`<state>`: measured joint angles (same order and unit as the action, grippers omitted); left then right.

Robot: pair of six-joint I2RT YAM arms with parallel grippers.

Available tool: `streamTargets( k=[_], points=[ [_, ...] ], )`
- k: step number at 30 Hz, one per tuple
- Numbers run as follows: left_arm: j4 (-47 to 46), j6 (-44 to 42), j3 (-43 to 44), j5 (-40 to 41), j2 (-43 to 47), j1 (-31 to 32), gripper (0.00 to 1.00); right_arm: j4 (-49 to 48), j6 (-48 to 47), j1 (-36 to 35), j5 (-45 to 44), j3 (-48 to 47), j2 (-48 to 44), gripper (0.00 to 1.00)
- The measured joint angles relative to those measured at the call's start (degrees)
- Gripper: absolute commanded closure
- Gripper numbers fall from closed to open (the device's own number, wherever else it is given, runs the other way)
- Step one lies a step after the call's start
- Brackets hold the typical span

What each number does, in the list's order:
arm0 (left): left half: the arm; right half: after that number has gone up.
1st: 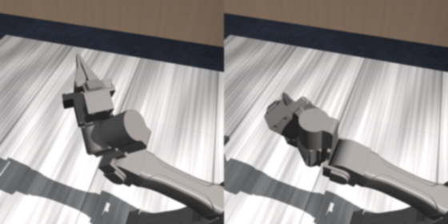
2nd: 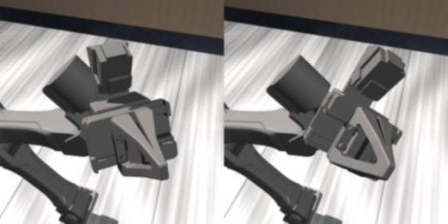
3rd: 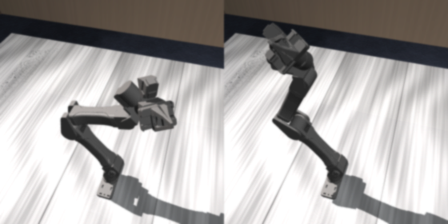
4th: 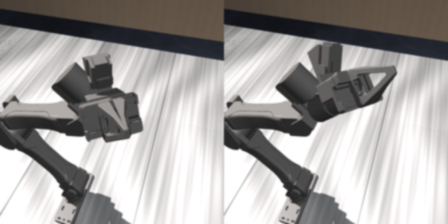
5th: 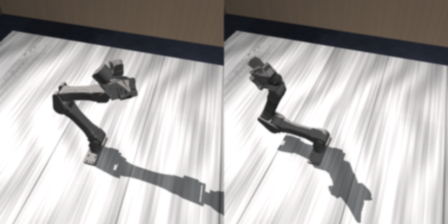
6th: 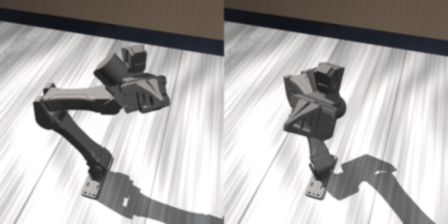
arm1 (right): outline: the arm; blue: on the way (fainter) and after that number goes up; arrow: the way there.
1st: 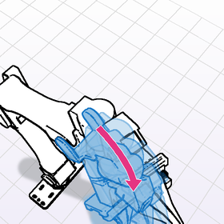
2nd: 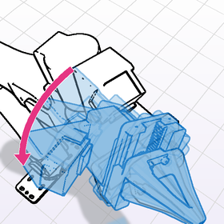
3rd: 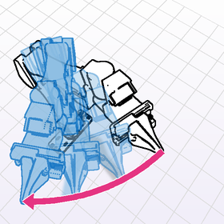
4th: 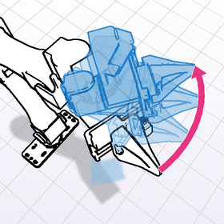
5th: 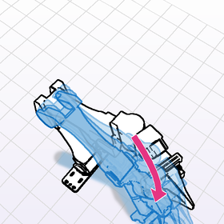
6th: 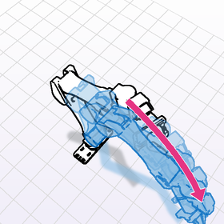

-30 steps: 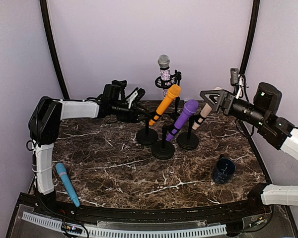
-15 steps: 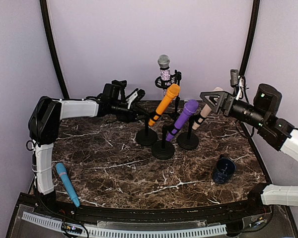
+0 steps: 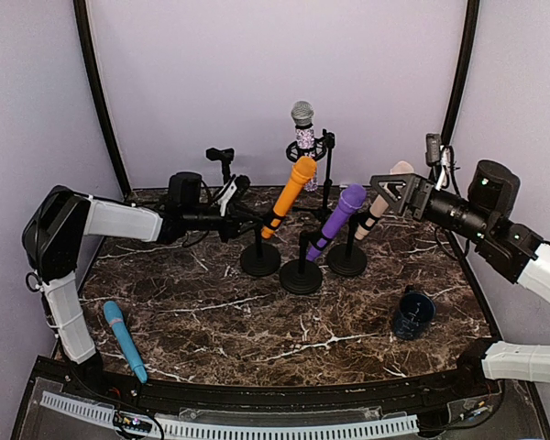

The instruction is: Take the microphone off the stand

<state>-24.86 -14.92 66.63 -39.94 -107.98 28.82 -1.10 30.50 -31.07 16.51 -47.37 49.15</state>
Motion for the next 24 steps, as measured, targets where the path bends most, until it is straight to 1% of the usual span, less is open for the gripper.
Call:
streamTargets(
  k=[4, 8, 18, 24],
  points=[
    [-5.3, 2.9, -6.2, 2.3, 3.4, 0.3, 1.0, -0.1, 0.0, 0.0, 0.0, 0.0, 0.5, 0.01],
    [-7.9, 5.1, -10.9, 3.8, 6.3, 1.1, 1.0, -0.2, 0.3, 0.0, 0.5, -0.2, 1.4, 0.01],
    [-8.4, 8.3, -21.3, 5.3, 15.8, 3.8, 1.0, -1.0, 0.7, -1.0, 1.7, -4.2, 4.0, 0.01],
    [-7.8, 10.0, -25.9, 6.1, 20.9, 6.6, 1.0, 1.9, -0.1, -5.3, 0.3, -12.3, 8.8, 0.01]
  ],
)
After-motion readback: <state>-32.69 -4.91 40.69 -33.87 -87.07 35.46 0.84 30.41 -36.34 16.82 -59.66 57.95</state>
